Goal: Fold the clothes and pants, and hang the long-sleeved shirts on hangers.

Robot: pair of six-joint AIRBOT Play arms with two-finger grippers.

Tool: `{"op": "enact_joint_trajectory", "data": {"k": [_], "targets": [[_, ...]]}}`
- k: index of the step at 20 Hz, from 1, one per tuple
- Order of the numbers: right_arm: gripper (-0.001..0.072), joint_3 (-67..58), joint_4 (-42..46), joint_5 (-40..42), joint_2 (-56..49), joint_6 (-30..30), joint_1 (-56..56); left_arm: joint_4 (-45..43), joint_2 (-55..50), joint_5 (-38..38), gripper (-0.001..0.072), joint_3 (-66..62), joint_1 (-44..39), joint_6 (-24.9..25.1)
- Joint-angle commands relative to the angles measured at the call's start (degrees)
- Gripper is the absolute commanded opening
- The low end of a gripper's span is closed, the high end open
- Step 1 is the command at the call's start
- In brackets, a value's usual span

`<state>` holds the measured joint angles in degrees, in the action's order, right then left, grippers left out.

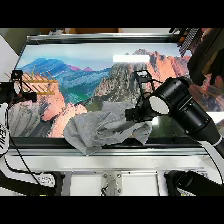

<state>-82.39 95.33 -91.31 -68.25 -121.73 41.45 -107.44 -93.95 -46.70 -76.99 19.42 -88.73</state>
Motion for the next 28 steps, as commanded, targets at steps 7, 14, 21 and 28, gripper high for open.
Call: {"op": "enact_joint_trajectory", "data": {"k": [7, 14, 21, 28], "targets": [[0.0025, 0.0, 0.0, 0.0, 0.0, 0.0, 0.1, -4.1, -3.7, 12.7, 0.069, -0.1, 4.8, -0.2], [0.0025, 0.0, 0.0, 0.0, 0.0, 0.0, 0.1, -4.1, -8.1, 16.6, 0.069, -0.1, 6.9, 5.0], [0.0025, 0.0, 0.0, 0.0, -0.1, 0.0, 0.1, -3.5, -13.0, 12.4, 0.0689, -6.4, 6.9, 6.7], [0.0025, 0.0, 0.0, 0.0, -0.1, 0.0, 0.1, -3.9, -14.3, 11.8, 0.0689, -6.7, 7.1, 6.7]]}}
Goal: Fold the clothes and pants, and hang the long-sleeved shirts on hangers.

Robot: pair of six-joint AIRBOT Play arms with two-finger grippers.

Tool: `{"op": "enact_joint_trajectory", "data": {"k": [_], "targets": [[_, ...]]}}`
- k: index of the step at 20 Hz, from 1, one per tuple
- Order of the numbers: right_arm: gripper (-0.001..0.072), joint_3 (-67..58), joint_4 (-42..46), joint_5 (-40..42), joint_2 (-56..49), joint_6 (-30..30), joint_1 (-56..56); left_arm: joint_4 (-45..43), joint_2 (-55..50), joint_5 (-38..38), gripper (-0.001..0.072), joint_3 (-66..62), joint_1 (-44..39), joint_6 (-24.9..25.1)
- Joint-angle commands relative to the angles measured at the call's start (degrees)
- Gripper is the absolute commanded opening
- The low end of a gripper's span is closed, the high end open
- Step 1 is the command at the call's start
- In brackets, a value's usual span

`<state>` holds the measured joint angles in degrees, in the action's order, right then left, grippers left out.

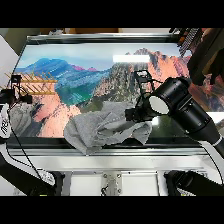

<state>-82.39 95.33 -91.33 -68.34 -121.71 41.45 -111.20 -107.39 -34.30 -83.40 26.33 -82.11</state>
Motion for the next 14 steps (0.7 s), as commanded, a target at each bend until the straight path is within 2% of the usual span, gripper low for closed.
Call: {"op": "enact_joint_trajectory", "data": {"k": [1, 3, 6, 10, 12, 14], "targets": [[0.0025, 0.0, 0.0, 0.0, 0.0, 0.0, 0.1, -0.2, -1.1, -0.7, 0.0689, -0.3, 0.2, 0.1], [0.0025, 0.0, 0.0, 0.0, 0.0, 0.0, 0.1, -0.2, -1.6, -0.9, 0.0688, -0.3, 0.1, 0.1], [0.0026, 0.0, 0.0, 0.0, 0.0, 0.0, 0.1, -0.1, -1.6, -1.6, 0.0423, -0.3, 0.1, 0.1], [0.0025, 0.0, 0.0, 0.0, -0.2, 0.0, 0.1, -0.2, -1.6, -1.6, 0.0417, -0.3, 0.1, 0.1], [0.0025, 0.0, 0.0, 0.0, -0.3, 0.0, 0.1, -0.3, -1.6, -2.2, 0.0018, -0.3, 0.1, 0.5], [0.0025, 0.0, 0.0, 0.0, -0.3, 0.0, 0.1, -0.3, -1.6, -2.1, 0.0013, -0.3, 0.1, 0.5]]}}
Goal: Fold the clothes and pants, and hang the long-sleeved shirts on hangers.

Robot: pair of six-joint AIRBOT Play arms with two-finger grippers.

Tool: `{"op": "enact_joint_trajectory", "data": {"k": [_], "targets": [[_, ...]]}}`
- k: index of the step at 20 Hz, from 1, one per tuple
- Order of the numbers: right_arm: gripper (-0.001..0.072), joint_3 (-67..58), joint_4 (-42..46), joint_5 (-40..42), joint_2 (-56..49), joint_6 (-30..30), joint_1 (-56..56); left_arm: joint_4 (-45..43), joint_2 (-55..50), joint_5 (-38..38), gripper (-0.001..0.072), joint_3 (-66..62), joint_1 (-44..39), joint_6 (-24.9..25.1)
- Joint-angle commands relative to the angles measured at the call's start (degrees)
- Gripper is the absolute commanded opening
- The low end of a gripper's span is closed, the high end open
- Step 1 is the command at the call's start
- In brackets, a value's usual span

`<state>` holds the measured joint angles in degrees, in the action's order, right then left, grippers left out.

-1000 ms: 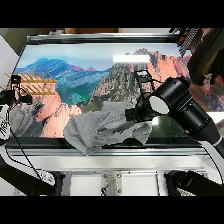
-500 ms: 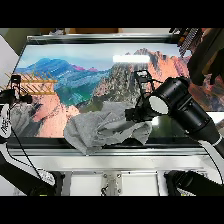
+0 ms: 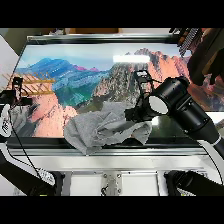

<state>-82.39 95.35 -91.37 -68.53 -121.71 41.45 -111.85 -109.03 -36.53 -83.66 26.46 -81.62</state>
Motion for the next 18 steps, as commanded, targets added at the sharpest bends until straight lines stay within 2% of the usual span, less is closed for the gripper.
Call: {"op": "enact_joint_trajectory", "data": {"k": [1, 6, 18], "targets": [[0.0025, 0.0, 0.0, 0.0, -0.1, 0.0, 0.1, 0.3, 0.1, 0.1, 0.0012, -0.1, 0.0, 0.0], [0.0025, 0.0, 0.0, 0.0, -0.1, 0.0, 0.1, 0.3, 2.4, -0.4, 0.0012, -0.1, 0.0, 0.5], [0.0026, 0.0, 0.0, 0.0, -0.1, 0.0, 0.1, 0.4, 16.5, -6.6, 0.001, 0.0, -2.3, 1.7]]}}
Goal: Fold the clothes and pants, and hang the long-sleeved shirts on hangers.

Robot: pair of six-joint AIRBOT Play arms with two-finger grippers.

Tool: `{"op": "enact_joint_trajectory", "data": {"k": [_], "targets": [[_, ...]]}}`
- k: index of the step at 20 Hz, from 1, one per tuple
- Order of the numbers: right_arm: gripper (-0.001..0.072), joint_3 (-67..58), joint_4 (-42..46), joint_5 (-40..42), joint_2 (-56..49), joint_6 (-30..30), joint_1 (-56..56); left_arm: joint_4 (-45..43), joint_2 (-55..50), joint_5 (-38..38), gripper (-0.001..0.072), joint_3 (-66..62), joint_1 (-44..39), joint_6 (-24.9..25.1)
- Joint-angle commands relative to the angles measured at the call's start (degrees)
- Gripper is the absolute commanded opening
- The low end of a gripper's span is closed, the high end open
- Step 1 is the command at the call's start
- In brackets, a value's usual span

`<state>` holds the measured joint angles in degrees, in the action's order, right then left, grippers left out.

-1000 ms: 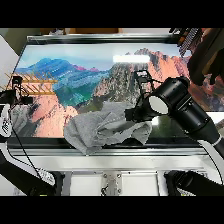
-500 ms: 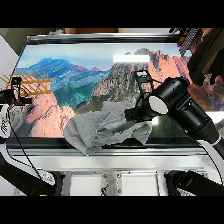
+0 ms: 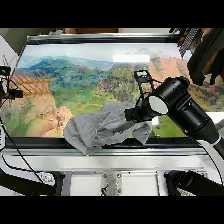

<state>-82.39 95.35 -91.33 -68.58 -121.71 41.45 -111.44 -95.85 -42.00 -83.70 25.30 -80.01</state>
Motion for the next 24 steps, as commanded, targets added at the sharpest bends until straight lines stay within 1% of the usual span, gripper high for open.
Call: {"op": "enact_joint_trajectory", "data": {"k": [1, 6, 8, 10, 11, 12, 13, 14, 15, 17, 19, 22, 24], "targets": [[0.0025, 0.0, 0.0, 0.0, 0.0, 0.0, 0.1, 0.0, 4.7, -1.3, 0.0011, 0.0, -2.1, 0.1], [0.0025, 0.0, 0.0, 0.0, 0.0, 0.0, 0.1, 0.7, 12.7, -6.5, 0.0012, 0.0, -10.1, -0.2], [0.0026, 0.0, 0.0, 0.0, 0.0, 0.0, 0.1, 0.7, 16.3, -9.6, 0.0012, 0.0, -14.2, -2.2], [0.0025, 0.0, 0.0, 0.0, 0.0, 0.0, 0.1, 3.6, 20.0, -12.7, 0.0013, 0.0, -18.3, -2.2], [0.0025, 0.0, 0.0, 0.0, 0.0, 0.0, 0.1, 5.8, 21.8, -13.7, 0.0013, 0.0, -20.2, -0.8], [0.0026, 0.0, 0.0, 0.0, 0.0, 0.0, 0.1, 9.6, 23.7, -14.8, 0.0013, 0.0, -21.8, 2.3], [0.0025, 0.0, 0.0, 0.0, 0.0, 0.0, 0.1, 14.9, 25.6, -16.1, 0.0012, 0.0, -23.3, 7.3], [0.0026, 0.0, 0.0, 0.0, 0.0, 0.0, 0.1, 21.0, 27.2, -17.7, 0.0012, 0.0, -24.2, 13.3], [0.0025, 0.0, 0.0, 0.0, 0.0, 0.0, 0.1, 28.1, 28.8, -20.0, 0.0012, 0.0, -24.8, 20.6], [0.0025, 0.0, 0.0, 0.0, 0.0, 0.0, 0.1, 41.1, 31.3, -25.7, 0.0012, 0.0, -24.9, 33.6], [0.0025, 0.0, 0.0, 0.0, 0.0, 0.0, 0.1, 49.9, 32.5, -31.8, 0.0012, 0.0, -24.9, 43.1], [0.0025, 0.0, 0.0, 0.0, 0.0, 0.0, 0.1, 57.6, 31.6, -43.5, 0.0012, 0.0, -24.9, 51.2], [0.0025, 0.0, 0.0, 0.0, 0.0, 0.0, 0.1, 58.7, 29.8, -50.7, 0.0012, 0.0, -25.0, 53.6]]}}
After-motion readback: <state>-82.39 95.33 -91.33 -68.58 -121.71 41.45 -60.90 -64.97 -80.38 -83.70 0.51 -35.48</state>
